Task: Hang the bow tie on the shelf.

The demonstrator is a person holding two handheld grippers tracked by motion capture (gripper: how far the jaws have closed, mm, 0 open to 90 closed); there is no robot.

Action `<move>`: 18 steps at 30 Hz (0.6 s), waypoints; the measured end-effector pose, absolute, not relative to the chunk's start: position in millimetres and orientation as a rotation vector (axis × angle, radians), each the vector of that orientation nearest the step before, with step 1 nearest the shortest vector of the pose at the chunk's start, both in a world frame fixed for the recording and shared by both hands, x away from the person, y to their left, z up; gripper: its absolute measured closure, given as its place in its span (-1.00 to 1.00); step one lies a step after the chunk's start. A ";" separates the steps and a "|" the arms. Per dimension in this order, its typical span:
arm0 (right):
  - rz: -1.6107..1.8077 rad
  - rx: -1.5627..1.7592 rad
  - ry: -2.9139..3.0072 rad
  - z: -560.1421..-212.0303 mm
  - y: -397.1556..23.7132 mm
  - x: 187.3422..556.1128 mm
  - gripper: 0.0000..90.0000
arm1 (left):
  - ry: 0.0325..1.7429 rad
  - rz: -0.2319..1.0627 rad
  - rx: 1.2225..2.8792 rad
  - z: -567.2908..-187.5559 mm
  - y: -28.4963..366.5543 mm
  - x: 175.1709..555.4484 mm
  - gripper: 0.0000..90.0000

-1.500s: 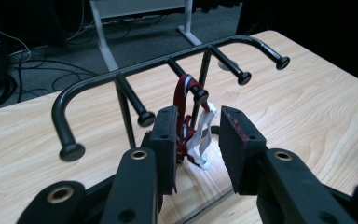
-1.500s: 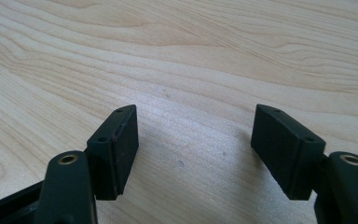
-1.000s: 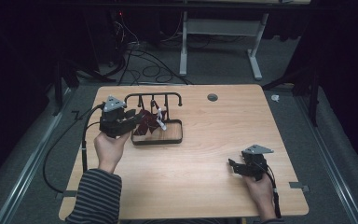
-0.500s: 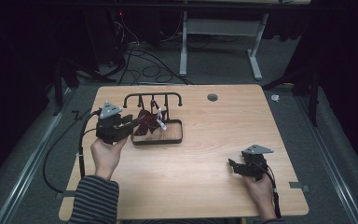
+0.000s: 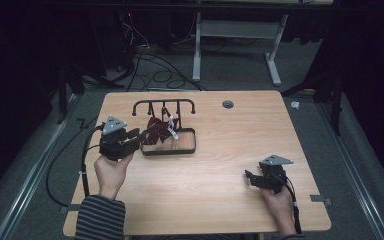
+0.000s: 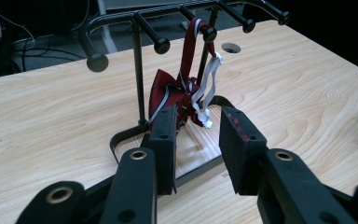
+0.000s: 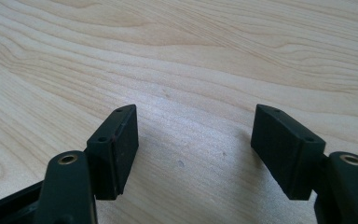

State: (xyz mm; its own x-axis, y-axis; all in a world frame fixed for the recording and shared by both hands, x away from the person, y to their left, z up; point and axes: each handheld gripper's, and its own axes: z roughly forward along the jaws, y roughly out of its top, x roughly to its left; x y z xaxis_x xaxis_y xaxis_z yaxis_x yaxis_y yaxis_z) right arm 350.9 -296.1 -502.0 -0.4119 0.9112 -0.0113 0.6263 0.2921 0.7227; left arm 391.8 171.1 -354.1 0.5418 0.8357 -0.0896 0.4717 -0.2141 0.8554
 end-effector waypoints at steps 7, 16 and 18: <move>0.907 1.375 2.142 -502.1 -296.0 351.0 -0.26 | 1.086 0.495 1.858 -361.7 173.9 386.2 0.50; 0.906 1.375 2.142 -502.1 -296.0 350.9 -0.26 | 1.092 0.486 1.852 -367.3 177.0 379.3 0.49; 0.907 1.374 2.142 -502.1 -296.0 351.0 -0.26 | 1.100 0.481 1.848 -369.5 178.4 378.9 0.49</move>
State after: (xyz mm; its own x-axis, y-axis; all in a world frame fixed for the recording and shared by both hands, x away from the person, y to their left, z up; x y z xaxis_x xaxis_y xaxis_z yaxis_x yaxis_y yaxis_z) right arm 351.0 -296.0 -502.1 -0.4121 0.9111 -0.0121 0.6255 0.2925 0.7233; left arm 378.9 178.4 -369.5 0.5273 0.8424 -0.1108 0.4905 -0.1953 0.8493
